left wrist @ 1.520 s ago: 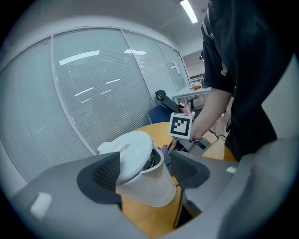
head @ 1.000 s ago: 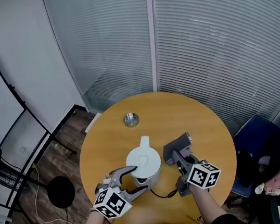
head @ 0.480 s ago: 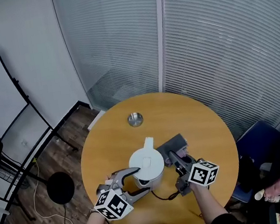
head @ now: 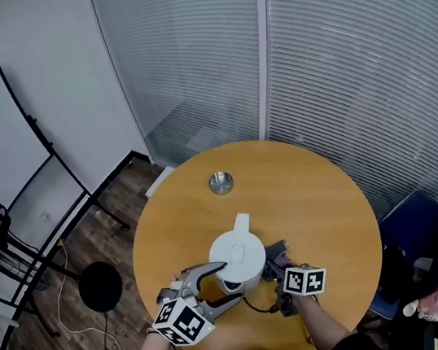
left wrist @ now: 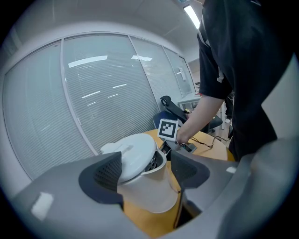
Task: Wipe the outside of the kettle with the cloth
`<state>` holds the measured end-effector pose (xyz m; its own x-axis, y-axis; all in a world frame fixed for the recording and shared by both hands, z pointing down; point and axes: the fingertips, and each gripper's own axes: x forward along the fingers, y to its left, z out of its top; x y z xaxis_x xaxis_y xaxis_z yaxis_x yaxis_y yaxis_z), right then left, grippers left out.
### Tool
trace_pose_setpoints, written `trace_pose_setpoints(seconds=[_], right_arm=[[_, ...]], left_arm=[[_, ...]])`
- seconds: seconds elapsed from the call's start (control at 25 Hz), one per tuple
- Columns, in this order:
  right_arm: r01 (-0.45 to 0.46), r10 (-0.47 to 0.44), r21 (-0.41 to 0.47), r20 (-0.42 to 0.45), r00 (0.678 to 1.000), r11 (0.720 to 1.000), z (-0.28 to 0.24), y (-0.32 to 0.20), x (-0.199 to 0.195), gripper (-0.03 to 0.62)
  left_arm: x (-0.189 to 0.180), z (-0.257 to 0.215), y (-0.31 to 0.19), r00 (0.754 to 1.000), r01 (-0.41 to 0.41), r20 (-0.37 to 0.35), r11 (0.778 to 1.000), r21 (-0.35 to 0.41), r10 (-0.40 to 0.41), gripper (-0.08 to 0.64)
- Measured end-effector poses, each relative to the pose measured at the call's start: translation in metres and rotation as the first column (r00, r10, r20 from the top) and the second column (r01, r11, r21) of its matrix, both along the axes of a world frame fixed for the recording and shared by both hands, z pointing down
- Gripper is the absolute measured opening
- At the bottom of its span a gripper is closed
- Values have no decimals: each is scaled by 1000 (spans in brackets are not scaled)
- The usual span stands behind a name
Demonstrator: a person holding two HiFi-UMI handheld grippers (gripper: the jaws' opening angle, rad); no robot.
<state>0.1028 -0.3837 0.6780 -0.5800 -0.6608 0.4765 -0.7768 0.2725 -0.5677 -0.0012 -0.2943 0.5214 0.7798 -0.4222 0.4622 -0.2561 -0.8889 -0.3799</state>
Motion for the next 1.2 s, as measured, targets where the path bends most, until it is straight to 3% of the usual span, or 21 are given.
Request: trace_pose_setpoints(seconds=[0.2, 0.56, 0.96, 1.12, 1.2], right_arm=[[19, -33, -98, -141, 989, 995, 36, 17, -1, 41], [-53, 40, -80, -159, 986, 995, 16, 32, 6, 41], [-145, 151, 57, -104, 983, 988, -50, 82, 15, 41], [-187, 194, 100, -64, 979, 977, -74, 110, 13, 41], [-206, 213, 115, -48, 976, 972, -83, 126, 10, 41]], left_arm=[[0, 0, 0, 1000, 1, 2, 1000, 1, -1, 331], [1, 0, -1, 1000, 13, -12, 1000, 14, -13, 331], [-8, -7, 1, 978, 108, -171, 993, -55, -116, 331], [-26, -21, 9, 952, 151, -264, 988, -36, -156, 328], [-39, -23, 15, 931, 188, -311, 981, -44, -192, 282]])
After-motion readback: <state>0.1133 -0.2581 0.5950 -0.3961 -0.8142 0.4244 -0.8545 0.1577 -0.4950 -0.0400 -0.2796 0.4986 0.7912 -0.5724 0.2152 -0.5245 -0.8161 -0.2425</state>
